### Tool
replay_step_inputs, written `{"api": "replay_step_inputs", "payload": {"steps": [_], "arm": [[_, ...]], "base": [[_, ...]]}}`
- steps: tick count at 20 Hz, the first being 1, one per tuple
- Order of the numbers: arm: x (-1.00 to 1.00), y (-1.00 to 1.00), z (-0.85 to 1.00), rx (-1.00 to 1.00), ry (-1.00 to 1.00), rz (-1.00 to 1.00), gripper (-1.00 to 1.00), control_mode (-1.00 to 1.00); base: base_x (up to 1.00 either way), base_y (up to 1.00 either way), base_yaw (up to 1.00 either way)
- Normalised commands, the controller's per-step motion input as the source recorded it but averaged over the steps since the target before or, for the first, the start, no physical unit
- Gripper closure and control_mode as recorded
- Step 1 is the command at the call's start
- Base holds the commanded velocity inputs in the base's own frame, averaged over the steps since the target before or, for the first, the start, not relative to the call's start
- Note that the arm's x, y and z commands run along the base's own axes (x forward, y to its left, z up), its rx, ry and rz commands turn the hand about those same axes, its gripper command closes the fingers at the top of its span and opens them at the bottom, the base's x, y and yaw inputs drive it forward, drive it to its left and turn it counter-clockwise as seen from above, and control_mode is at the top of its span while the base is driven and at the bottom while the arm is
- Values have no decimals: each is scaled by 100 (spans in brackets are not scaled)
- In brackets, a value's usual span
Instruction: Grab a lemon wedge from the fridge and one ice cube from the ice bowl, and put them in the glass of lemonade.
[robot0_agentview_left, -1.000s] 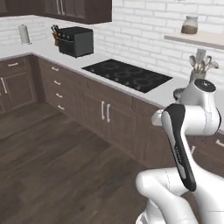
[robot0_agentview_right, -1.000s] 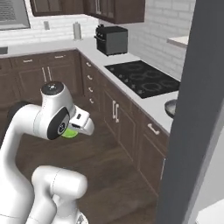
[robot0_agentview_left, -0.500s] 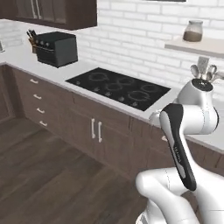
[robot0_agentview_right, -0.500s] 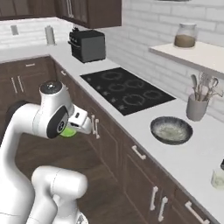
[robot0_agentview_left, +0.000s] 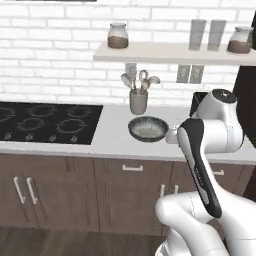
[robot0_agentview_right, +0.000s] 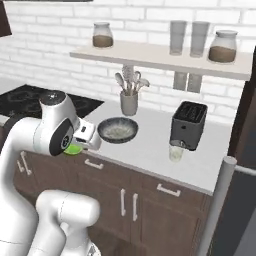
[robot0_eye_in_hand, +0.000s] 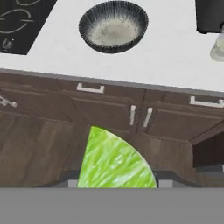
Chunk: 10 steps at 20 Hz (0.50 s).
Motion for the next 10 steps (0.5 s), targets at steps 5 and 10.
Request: {"api": "replay_step_inputs", "payload": {"steps": [5, 10], "arm": [[0, 0, 0, 0, 0, 0, 100, 100], [0, 0, 0, 0, 0, 0, 100, 100]], "base": [[20, 4, -86], [16, 18, -68]]}}
